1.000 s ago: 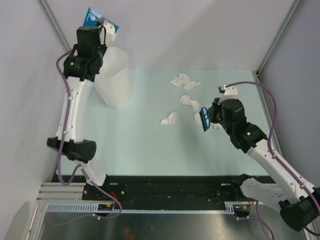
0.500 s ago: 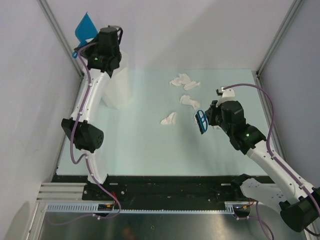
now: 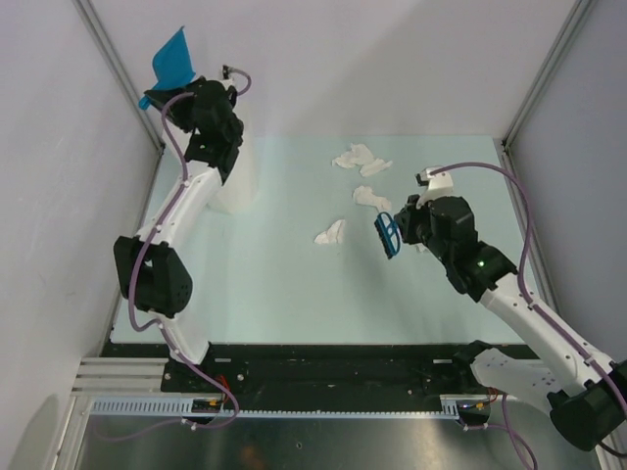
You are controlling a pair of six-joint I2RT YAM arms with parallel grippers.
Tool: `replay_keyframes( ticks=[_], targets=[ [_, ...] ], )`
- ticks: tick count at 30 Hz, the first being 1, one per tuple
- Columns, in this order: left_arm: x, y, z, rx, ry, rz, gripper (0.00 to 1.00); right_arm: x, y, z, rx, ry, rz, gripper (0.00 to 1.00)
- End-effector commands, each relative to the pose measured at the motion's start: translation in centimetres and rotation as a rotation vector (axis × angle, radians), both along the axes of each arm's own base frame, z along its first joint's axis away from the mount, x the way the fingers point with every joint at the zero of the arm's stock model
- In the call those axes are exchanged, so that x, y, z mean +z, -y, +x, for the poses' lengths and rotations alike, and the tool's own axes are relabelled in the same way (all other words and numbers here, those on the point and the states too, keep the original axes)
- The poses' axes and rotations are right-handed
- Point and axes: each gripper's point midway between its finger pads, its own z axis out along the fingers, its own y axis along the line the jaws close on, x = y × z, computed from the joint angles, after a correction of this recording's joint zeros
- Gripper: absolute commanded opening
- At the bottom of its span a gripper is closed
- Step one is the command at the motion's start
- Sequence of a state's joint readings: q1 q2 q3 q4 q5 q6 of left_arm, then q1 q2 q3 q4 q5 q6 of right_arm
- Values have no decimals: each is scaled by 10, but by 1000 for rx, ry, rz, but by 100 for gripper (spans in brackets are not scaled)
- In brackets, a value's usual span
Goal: Sweep away the paper scraps from the table
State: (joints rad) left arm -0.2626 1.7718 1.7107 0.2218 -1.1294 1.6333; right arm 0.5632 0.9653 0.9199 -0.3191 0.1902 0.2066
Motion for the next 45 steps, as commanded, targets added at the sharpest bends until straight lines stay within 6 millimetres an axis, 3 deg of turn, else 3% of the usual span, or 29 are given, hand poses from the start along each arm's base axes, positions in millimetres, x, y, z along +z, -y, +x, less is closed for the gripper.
replay_keyframes(
  ticks=[1, 2, 3, 4, 5, 6, 7, 8, 9, 10, 11, 12, 14, 15, 17, 19, 20, 23, 29, 32, 33, 34, 37, 39, 41, 43, 45],
  targets=[
    [73, 1, -39, -119, 329, -137, 0, 7, -36, 19, 137, 89, 12, 0],
    [52, 11, -38, -177, 158, -174, 0, 6, -38, 26, 159, 120, -24, 0],
    [65, 23, -37, -284, 277, -333, 0, 9, -44, 37, 158, 161, -24, 0],
    [61, 29, -41, -325, 261, -382, 0, 3, -50, 52, 158, 181, -41, 0],
    [52, 37, -52, -368, 207, -412, 0, 1, -52, 62, 161, 209, -67, 0],
    [48, 46, -55, -421, 222, -464, 0, 14, -56, 76, 157, 299, -78, 0],
    [43, 51, -60, -456, 206, -483, 0, -3, -58, 92, 133, 297, -119, 0],
    [34, 56, -72, -485, 187, -501, 0, -3, -57, 103, 129, 342, -166, 0],
    [27, 65, -74, -535, 177, -546, 0, 12, -61, 115, 117, 428, -153, 0],
    [12, 73, -79, -564, 118, -572, 0, -9, -68, 127, 132, 418, -192, 0],
    [-6, 79, -83, -587, 62, -602, 0, -12, -73, 134, 148, 450, -239, 0],
    [-14, 97, -91, -696, 25, -685, 0, -12, -78, 142, 156, 479, -252, 0],
    [-63, 113, -108, -753, -163, -757, 0, -34, -94, 155, 209, 476, -310, 0],
    [-76, 120, -119, -785, -210, -794, 0, -41, -100, 158, 236, 484, -354, 0],
    [-128, 134, -133, -807, -380, -865, 0, -66, -115, 162, 305, 445, -394, 0],
    [-161, 140, -143, -799, -477, -917, 0, -84, -132, 153, 381, 422, -420, 0],
    [-190, 140, -150, -773, -547, -938, 0, -96, -135, 148, 407, 386, -435, 0],
    [-244, 140, -167, -735, -699, -991, 0, -112, -146, 126, 474, 293, -412, 0],
    [-326, 134, -200, -682, -980, -1001, 0, -102, -155, 80, 573, 137, -264, 0],
    [-358, 128, -214, -634, -1100, -986, 0, -78, -139, 86, 412, 138, -234, 0],
    [-363, 125, -216, -612, -1118, -979, 0, -68, -118, 98, 264, 149, -247, 0],
    [-369, 124, -217, -597, -1143, -978, 0, -54, -108, 101, 192, 165, -226, 0],
    [-386, 122, -221, -560, -1217, -971, 0, -36, -77, 108, -3, 180, -227, 0],
    [-395, 121, -220, -529, -1250, -966, 0, -36, -60, 114, -108, 187, -262, 0],
    [-395, 125, -214, -514, -1243, -978, 0, -52, -50, 122, -170, 172, -309, 0],
    [-397, 128, -211, -499, -1247, -995, 0, -66, -50, 125, -174, 145, -348, 0],
    [-397, 130, -209, -505, -1247, -1001, 0, -81, -62, 127, -152, 104, -340, 0]
  ],
)
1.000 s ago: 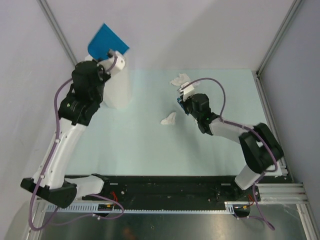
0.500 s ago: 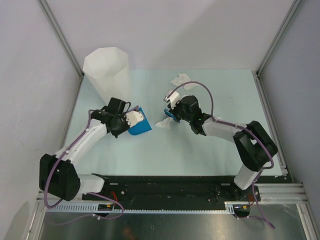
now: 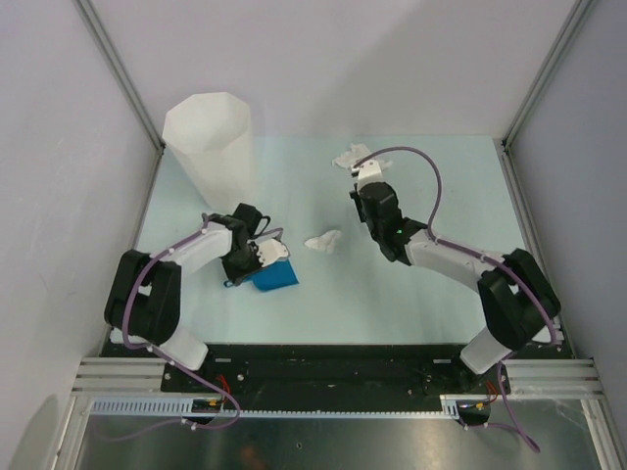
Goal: Sweep away the paper scraps from the table
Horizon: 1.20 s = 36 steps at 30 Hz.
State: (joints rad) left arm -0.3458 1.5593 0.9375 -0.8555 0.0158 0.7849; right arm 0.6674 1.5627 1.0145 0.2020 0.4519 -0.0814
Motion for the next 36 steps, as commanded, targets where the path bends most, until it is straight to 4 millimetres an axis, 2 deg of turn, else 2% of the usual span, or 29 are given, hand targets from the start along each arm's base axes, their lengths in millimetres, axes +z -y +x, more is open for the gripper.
replay_keyframes(
  ticks=[1, 6, 9, 10, 12, 13, 14, 16, 18, 21, 24, 26, 27, 29, 30, 34, 36],
  targets=[
    [8, 14, 12, -7, 15, -58, 0, -19, -1, 9, -101, -48, -15, 0],
    [6, 19, 12, -19, 0, -79, 0, -51, -42, -3, 0, -154, 32, 0],
    [3, 19, 15, -10, -17, -72, 0, -64, -75, -7, 83, -182, 64, 0],
    [3, 20, 19, -5, -13, -71, 0, -69, -90, -15, 126, -207, 74, 0],
    [1, 18, 22, 5, -19, -63, 0, -65, -114, -22, 182, -229, 110, 0],
    [2, 18, 25, 8, -16, -64, 0, -61, -136, -37, 257, -273, 176, 0],
    [0, 17, 27, 17, -19, -64, 0, -55, -149, -46, 298, -305, 241, 0],
    [2, 18, 32, 25, -15, -71, 0, -31, -176, -66, 428, -372, 407, 0],
    [1, 18, 34, 36, -20, -81, 0, -11, -180, -70, 426, -427, 559, 0],
    [6, 26, 37, 45, -13, -129, 0, 3, -172, -70, 398, -436, 602, 0],
    [11, 34, 37, 44, -12, -181, 0, 3, -159, -63, 354, -405, 561, 0],
    [14, 37, 37, 50, -14, -219, 0, 6, -143, -51, 296, -382, 556, 0],
    [16, 45, 35, 47, -24, -265, 0, 10, -139, -49, 290, -377, 561, 0],
    [20, 54, 31, 38, -36, -325, 0, 28, -129, -38, 249, -291, 559, 0],
    [23, 65, 28, 30, -52, -385, 0, 32, -128, -36, 249, -255, 535, 0],
    [42, 86, 30, 51, -60, -509, 0, 47, -115, -24, 190, -168, 488, 0],
    [51, 92, 35, 69, -51, -548, 0, 60, -96, -19, 136, -121, 463, 0]
  ],
)
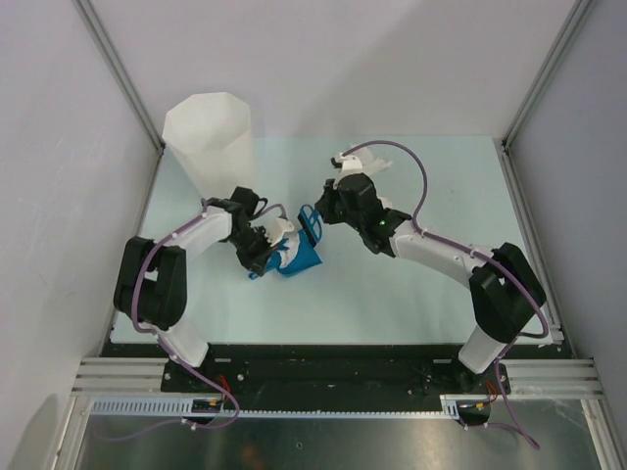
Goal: Sweep away the paper scraps from the table
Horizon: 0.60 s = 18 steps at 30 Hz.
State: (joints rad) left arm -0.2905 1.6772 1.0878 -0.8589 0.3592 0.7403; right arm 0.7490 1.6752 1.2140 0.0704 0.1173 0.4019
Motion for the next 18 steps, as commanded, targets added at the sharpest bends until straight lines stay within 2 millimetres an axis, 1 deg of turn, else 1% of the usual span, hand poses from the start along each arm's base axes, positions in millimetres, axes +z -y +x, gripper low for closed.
replay_keyframes(
  ticks=[1, 2, 4, 5, 6, 8, 9, 10, 11, 12, 14, 15, 16, 17, 18],
  targets=[
    [48, 37, 14, 30, 48, -225, 0, 60, 33, 18, -133, 170, -34, 0],
    [50, 37, 16, 42, 53, -227, 0, 75, 43, 16, -154, 199, -35, 0],
    [56, 38, 24, 72, 72, -226, 0, 94, 67, 20, -220, 248, -64, 0],
    [59, 38, 26, 92, 73, -226, 0, 105, 76, 19, -241, 269, -65, 0],
    [66, 39, 31, 102, 91, -230, 0, 128, 92, 16, -289, 312, -52, 0],
    [78, 39, 38, 130, 124, -229, 0, 148, 113, 11, -336, 359, -78, 0],
    [89, 40, 45, 133, 156, -236, 0, 162, 128, 6, -378, 387, -77, 0],
    [96, 40, 49, 137, 182, -238, 0, 168, 135, 6, -396, 398, -79, 0],
    [105, 39, 56, 153, 211, -232, 0, 162, 143, 4, -400, 378, -116, 0],
    [123, 40, 65, 161, 264, -242, 0, 166, 150, 1, -409, 377, -112, 0],
    [144, 38, 74, 189, 321, -244, 0, 156, 162, -1, -429, 349, -138, 0],
    [165, 36, 83, 201, 384, -246, 0, 153, 165, -2, -438, 344, -143, 0],
    [175, 35, 88, 215, 415, -245, 0, 146, 169, -6, -437, 338, -153, 0],
    [194, 34, 96, 238, 460, -256, 0, 143, 172, -7, -442, 334, -152, 0],
    [206, 29, 101, 263, 500, -239, 0, 140, 173, -9, -442, 328, -151, 0]
  ],
)
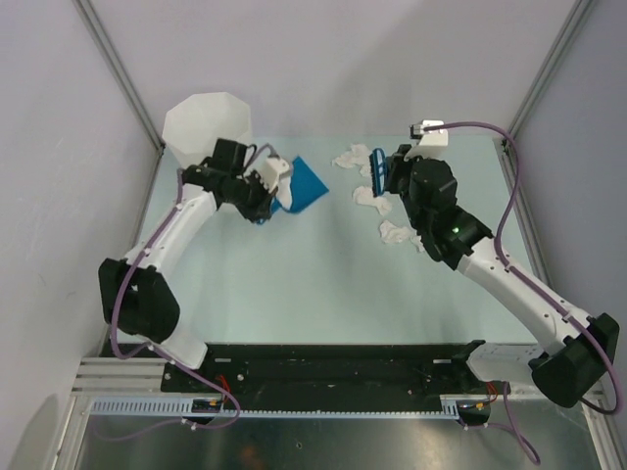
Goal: Sweep away the paper scraps from the table
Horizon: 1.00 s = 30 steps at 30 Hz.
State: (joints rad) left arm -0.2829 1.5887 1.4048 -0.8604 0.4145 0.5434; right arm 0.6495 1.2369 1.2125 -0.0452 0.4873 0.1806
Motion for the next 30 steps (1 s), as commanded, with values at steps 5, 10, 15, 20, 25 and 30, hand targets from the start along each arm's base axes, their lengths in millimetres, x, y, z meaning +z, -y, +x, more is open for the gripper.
replay_keyframes(
  ticks=[5, 10, 15, 20, 25, 30],
  targets=[
    [132, -26, 47, 224, 319, -18, 0, -46, 21, -11, -45, -99, -86, 0],
    [188, -56, 61, 311, 396, -43, 0, -53, 23, -17, -29, -118, -100, 0],
    [229, -99, 79, 443, 460, -9, 0, -54, 19, -19, -1, -122, -101, 0],
    [252, -156, 97, 621, 568, 196, 0, -62, 13, -19, 30, -133, -110, 0],
    [263, -217, 97, 852, 627, 499, 0, -72, -2, -19, 82, -148, -120, 0],
    [274, -217, 99, 867, 690, 728, 0, -72, -12, -21, 101, -136, -133, 0]
  ],
)
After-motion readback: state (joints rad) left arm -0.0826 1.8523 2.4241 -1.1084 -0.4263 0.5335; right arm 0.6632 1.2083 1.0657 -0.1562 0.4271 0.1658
